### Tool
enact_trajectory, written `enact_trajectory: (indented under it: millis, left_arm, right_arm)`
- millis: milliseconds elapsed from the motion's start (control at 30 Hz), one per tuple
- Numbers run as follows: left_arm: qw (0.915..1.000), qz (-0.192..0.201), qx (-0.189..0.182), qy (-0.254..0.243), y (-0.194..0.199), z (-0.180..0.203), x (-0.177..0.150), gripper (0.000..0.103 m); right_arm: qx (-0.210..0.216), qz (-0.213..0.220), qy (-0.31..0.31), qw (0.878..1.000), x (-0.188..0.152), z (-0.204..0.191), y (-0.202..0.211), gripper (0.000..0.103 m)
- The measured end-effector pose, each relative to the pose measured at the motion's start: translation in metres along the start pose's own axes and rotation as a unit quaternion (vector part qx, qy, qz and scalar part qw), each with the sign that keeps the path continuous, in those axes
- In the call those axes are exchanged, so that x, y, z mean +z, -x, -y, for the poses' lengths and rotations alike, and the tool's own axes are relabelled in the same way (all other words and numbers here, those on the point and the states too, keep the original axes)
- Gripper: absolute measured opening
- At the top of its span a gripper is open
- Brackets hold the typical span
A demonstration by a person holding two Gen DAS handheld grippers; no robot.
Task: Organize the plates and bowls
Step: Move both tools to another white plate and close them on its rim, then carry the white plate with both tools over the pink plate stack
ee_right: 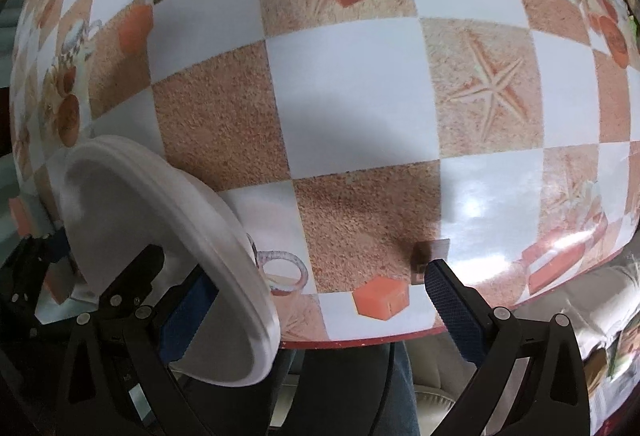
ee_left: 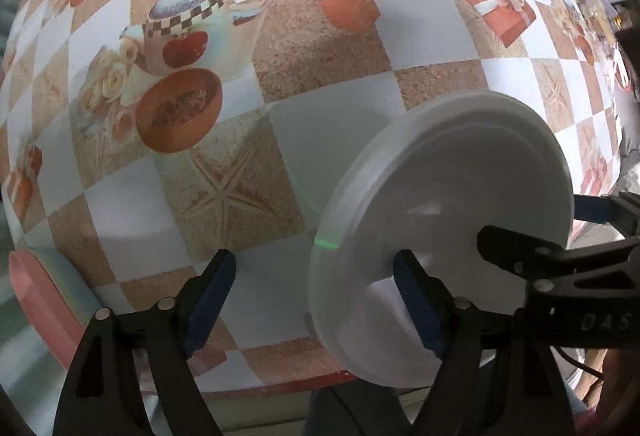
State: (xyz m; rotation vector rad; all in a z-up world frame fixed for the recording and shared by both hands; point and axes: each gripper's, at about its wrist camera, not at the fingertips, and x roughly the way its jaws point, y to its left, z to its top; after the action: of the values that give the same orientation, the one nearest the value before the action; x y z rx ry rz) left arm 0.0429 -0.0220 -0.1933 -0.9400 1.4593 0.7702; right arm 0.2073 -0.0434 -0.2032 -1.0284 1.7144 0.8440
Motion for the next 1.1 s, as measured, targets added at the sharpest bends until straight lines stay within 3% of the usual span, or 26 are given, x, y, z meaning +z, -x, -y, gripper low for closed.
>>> enact_trajectory:
  millis: [133, 433, 667, 733, 833, 900, 967, 1100]
  left_arm:
    - [0.9998, 0.005, 0.018, 0.004, 0.003, 0.001, -0.003, 0.103]
    - [0.9999, -0.001, 0.004, 0.016, -0.001, -0.008, -0.006, 0.103]
    - [0.9998, 0.001, 0.006, 0.017, 0.001, -0.003, -0.001, 0.098]
    - [1.0000, 0.002, 0.003, 0.004, 0.005, 0.005, -0.002, 0.089]
    - [0.9999, 0.002, -0.004, -0.012, 0.009, 0.016, -0.003, 0.070]
    - [0.9998, 0.001, -0.013, -0.013, 0.012, 0.021, -0.004, 0.053]
    - [0.9995, 0.000, -0.027, -0.017, 0.013, 0.026, -0.004, 0.040]
    - [0.9993, -0.002, -0.032, -0.018, 0.013, 0.027, -0.005, 0.040]
  right_arm:
    - [-0.006, -0.008, -0.001, 1.000, 0.003, 0.000, -0.007, 0.103]
    - [-0.006, -0.033, -0.008, 0.999, 0.020, 0.003, -0.016, 0.103]
    - [-0.009, -0.011, -0.009, 1.000, 0.013, 0.002, -0.016, 0.102]
    - [-0.007, -0.011, -0.009, 1.000, 0.012, 0.000, -0.015, 0.095]
    - [0.006, 0.001, 0.009, 1.000, 0.009, -0.008, -0.008, 0.066]
    - [0.028, 0.001, 0.016, 0.999, 0.008, -0.013, -0.006, 0.041]
    - [0.046, -0.002, 0.012, 0.999, 0.007, -0.015, -0.007, 0.032]
    - [0.049, -0.005, 0.007, 0.999, 0.006, -0.017, -0.009, 0.030]
